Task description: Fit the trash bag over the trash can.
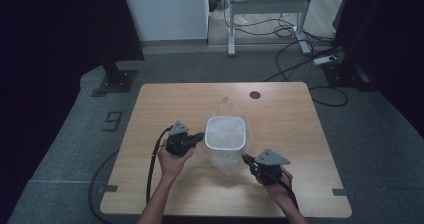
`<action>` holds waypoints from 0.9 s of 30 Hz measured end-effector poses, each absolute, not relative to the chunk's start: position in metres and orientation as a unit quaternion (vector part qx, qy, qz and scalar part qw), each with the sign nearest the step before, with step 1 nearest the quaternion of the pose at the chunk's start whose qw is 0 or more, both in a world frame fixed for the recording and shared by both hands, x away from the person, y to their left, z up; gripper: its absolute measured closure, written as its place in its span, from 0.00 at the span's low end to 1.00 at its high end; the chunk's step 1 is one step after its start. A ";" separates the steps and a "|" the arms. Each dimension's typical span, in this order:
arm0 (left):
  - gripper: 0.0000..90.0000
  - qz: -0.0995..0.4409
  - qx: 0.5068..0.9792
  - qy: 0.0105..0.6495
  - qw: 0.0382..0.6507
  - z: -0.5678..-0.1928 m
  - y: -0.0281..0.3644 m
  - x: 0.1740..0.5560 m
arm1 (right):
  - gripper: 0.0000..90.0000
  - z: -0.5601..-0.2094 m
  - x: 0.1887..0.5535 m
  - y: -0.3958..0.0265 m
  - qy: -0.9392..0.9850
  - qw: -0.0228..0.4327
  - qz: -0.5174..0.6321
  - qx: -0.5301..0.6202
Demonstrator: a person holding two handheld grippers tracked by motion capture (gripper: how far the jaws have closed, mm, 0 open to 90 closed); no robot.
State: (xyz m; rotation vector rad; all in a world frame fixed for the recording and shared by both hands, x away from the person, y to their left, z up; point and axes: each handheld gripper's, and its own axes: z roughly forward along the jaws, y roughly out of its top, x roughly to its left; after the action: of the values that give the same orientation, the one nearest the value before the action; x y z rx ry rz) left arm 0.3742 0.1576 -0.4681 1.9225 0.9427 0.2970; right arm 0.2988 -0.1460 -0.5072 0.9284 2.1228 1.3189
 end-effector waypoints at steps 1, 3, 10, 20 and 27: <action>1.00 0.120 0.785 0.385 0.471 -0.468 0.157 0.374 | 0.97 -0.509 0.300 -0.145 0.774 0.234 0.481 0.338; 1.00 0.119 0.785 0.384 0.471 -0.469 0.157 0.375 | 0.96 -0.509 0.301 -0.145 0.774 0.233 0.482 0.338; 0.89 0.122 0.778 0.383 0.482 -0.464 0.163 0.372 | 0.70 -0.504 0.292 -0.149 0.762 0.239 0.501 0.332; 0.58 0.132 0.748 0.365 0.538 -0.440 0.190 0.369 | 0.71 -0.505 0.292 -0.155 0.757 0.243 0.503 0.338; 0.54 0.120 0.749 0.348 0.550 -0.426 0.182 0.406 | 0.71 -0.507 0.289 -0.150 0.759 0.249 0.502 0.331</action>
State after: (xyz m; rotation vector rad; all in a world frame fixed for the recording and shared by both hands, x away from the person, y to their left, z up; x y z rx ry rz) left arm 0.4061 0.1818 -0.4265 1.7729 0.8239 0.2851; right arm 0.2889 -0.1501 -0.5073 0.9018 2.0680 1.3662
